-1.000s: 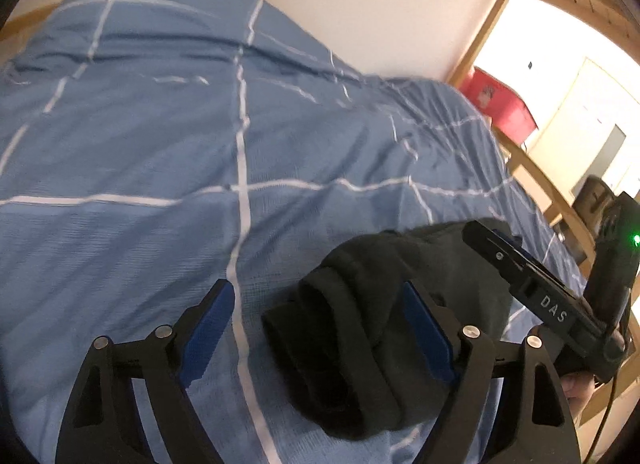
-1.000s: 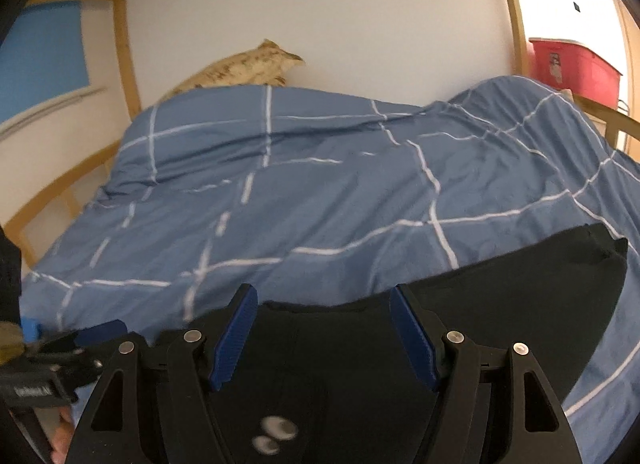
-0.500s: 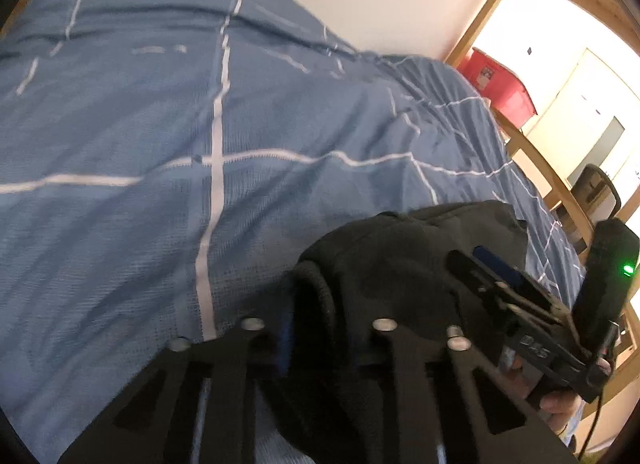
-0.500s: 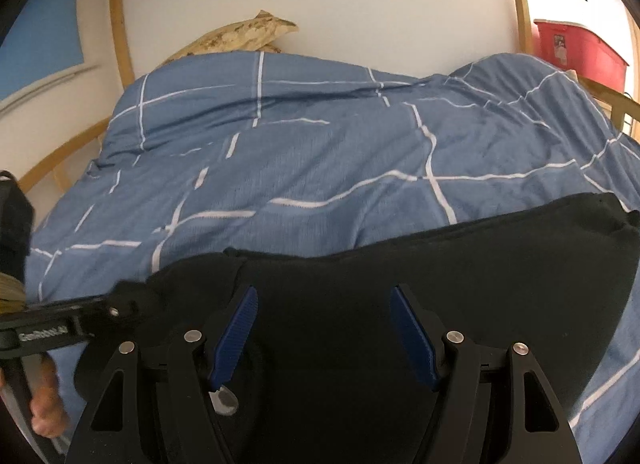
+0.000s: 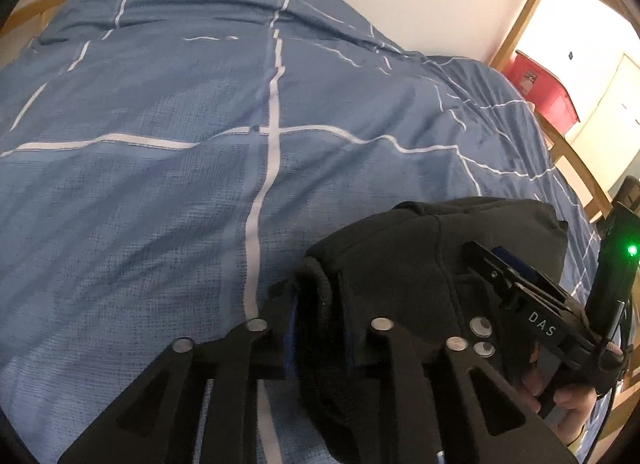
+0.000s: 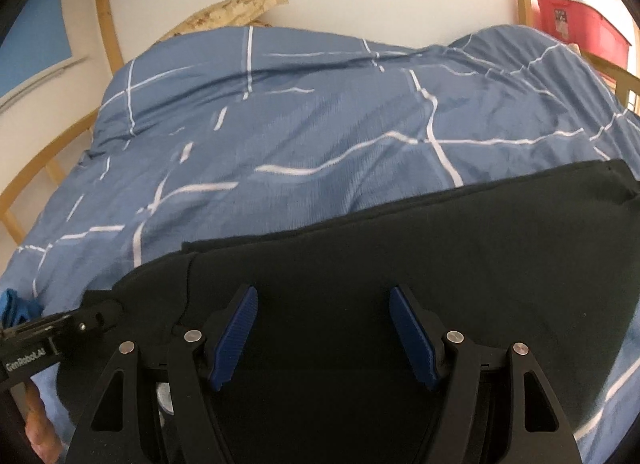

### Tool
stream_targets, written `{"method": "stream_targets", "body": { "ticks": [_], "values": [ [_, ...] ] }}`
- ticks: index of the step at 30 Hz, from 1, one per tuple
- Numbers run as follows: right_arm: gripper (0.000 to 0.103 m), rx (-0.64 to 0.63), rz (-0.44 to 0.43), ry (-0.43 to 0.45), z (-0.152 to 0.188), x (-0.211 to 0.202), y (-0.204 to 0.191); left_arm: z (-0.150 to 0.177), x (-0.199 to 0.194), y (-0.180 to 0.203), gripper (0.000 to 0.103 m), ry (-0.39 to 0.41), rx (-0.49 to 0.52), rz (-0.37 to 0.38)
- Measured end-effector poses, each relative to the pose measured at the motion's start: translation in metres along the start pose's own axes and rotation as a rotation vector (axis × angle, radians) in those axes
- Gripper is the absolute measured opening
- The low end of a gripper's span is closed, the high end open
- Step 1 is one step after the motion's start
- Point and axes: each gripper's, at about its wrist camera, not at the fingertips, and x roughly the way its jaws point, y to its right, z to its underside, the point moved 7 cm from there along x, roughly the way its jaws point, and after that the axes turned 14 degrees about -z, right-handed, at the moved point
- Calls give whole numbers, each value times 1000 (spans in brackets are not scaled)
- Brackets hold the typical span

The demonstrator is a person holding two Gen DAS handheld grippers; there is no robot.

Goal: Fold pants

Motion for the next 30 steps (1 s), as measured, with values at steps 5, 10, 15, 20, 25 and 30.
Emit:
{"method": "stream_targets", "body": {
  "ticks": [5,10,15,20,25,30],
  "values": [
    [69,-9,-12,51,-10,-18,-8,-5,-31,-5,60,58,-25,-114],
    [69,-2,-105,150,-33,-63,-20,-9,-99,32,74,241,77,-261],
    [69,46,-168,208,-56,-107,-8,-15,-138,84,83,350,161,-333],
    [69,65,-91,241,-75,-147,51,-25,-141,143,83,401,181,-338],
    [69,100,12,285,-91,-188,128,-30,-122,197,83,351,100,-264],
    [69,122,71,316,-96,-202,189,-32,-104,239,83,347,57,-263]
  ]
}}
